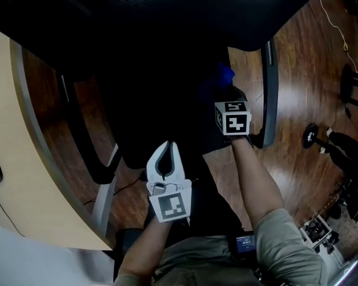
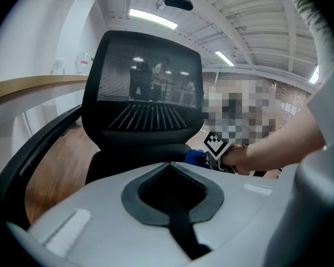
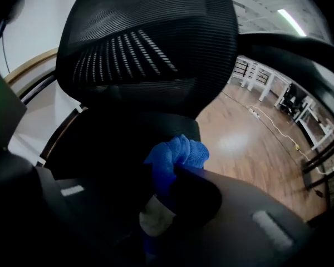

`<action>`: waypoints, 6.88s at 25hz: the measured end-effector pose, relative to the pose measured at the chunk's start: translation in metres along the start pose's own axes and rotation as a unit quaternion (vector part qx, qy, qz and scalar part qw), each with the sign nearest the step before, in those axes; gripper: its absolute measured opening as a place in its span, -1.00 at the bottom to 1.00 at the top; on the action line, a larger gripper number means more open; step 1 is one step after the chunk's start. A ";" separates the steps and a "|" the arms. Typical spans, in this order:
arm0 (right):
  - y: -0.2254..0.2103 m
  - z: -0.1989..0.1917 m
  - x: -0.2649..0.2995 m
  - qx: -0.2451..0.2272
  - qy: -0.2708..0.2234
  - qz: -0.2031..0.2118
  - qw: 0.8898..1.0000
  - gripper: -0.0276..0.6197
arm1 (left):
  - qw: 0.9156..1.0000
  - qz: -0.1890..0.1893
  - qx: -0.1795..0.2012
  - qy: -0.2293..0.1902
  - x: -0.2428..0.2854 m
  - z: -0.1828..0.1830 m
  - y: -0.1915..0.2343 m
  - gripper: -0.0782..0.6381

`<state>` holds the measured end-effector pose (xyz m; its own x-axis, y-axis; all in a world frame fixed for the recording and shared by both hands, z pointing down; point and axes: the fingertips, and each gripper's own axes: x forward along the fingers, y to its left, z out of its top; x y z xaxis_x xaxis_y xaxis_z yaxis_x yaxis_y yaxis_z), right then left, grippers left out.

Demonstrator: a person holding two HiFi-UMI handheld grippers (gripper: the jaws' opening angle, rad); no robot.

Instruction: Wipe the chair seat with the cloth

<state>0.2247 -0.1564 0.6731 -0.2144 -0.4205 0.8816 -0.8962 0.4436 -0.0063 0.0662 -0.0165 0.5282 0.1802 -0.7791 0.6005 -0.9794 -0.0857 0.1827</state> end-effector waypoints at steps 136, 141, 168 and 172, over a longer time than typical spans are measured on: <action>0.234 -0.160 -0.085 -0.208 -0.001 0.145 0.967 -0.64 | 0.996 0.077 0.025 0.030 -0.125 -0.118 0.026 -0.76; 0.145 -0.170 -0.094 -0.155 0.016 0.088 0.984 -0.64 | 0.998 0.038 0.049 0.031 -0.101 -0.100 -0.026 -0.76; -0.006 -0.229 -0.107 -0.037 0.055 0.055 0.996 -0.64 | 0.996 0.000 0.079 0.041 -0.049 -0.093 -0.144 -0.76; 0.007 -0.212 -0.137 -0.056 0.043 0.080 0.994 -0.64 | 0.995 0.016 0.091 0.024 -0.066 -0.057 -0.142 -0.76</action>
<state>0.3305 0.0725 0.6525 -0.3118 -0.2700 0.9110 -0.8037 0.5864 -0.1013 0.1981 0.0828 0.5067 0.1485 -0.7533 0.6407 -0.9843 -0.1752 0.0221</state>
